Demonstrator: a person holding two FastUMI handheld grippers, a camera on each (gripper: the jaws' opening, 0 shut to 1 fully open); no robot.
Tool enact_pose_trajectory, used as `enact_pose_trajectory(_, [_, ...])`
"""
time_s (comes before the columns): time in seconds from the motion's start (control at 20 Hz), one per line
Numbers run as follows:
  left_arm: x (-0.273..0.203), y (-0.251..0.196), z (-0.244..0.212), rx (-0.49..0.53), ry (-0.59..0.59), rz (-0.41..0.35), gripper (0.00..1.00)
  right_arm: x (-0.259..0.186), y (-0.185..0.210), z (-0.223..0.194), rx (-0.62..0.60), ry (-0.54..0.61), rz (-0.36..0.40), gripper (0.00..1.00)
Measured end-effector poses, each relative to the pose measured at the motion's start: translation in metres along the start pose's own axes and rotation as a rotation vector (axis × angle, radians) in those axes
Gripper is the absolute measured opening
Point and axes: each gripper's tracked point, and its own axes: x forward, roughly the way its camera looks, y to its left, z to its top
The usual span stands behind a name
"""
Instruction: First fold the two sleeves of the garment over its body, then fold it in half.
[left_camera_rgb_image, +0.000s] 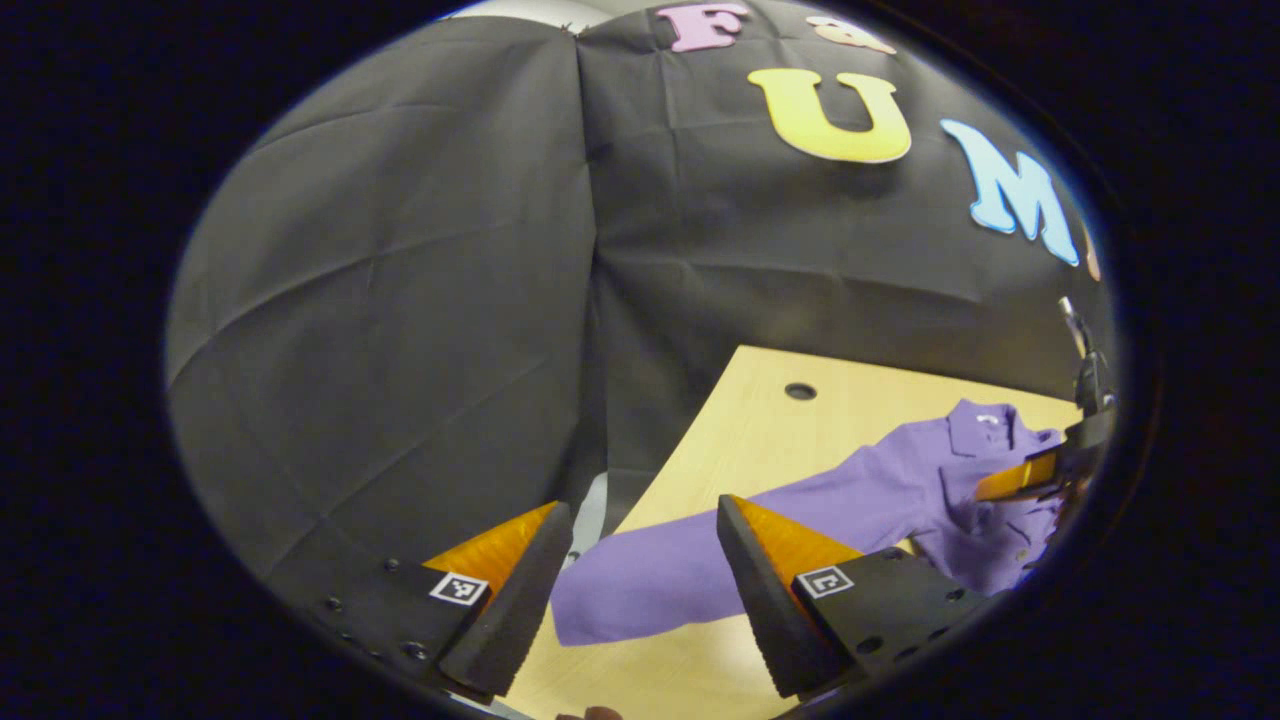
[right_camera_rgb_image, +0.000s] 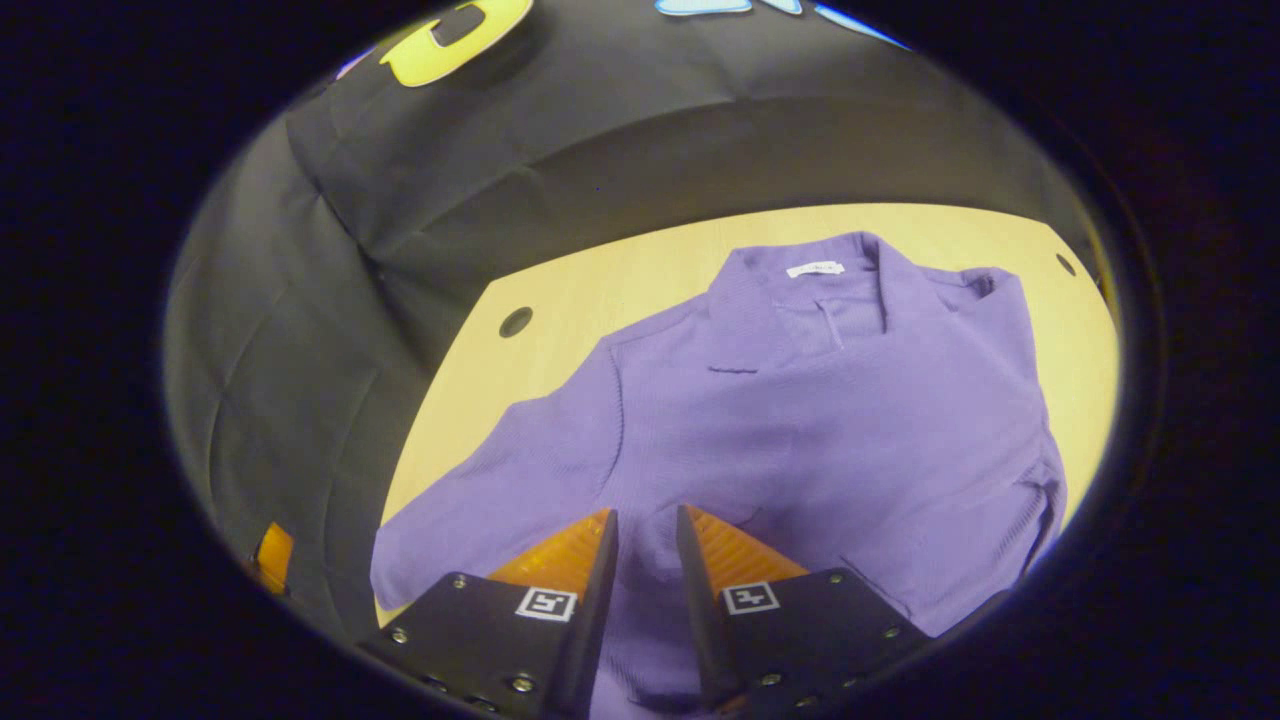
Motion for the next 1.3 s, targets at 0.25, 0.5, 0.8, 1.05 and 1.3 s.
enact_pose_trajectory(0.25, [0.019,0.009,-0.067,0.035,0.119,0.013,0.96,-0.023,-0.010,0.005,-0.063,-0.026,-0.019,0.39])
enact_pose_trajectory(0.5, [0.036,0.014,-0.123,0.024,0.218,0.016,0.97,-0.053,-0.033,0.007,-0.072,-0.051,-0.052,0.39])
enact_pose_trajectory(0.8, [0.045,0.012,-0.140,0.015,0.238,0.017,0.97,-0.093,-0.078,-0.022,-0.065,-0.032,-0.124,0.39])
enact_pose_trajectory(1.05, [0.043,0.011,-0.138,-0.052,0.218,0.001,0.95,-0.131,-0.117,-0.044,-0.023,-0.025,-0.189,0.39])
enact_pose_trajectory(1.3, [0.042,0.010,-0.139,-0.046,0.215,0.015,0.93,-0.169,-0.157,-0.068,0.026,-0.015,-0.268,0.39])
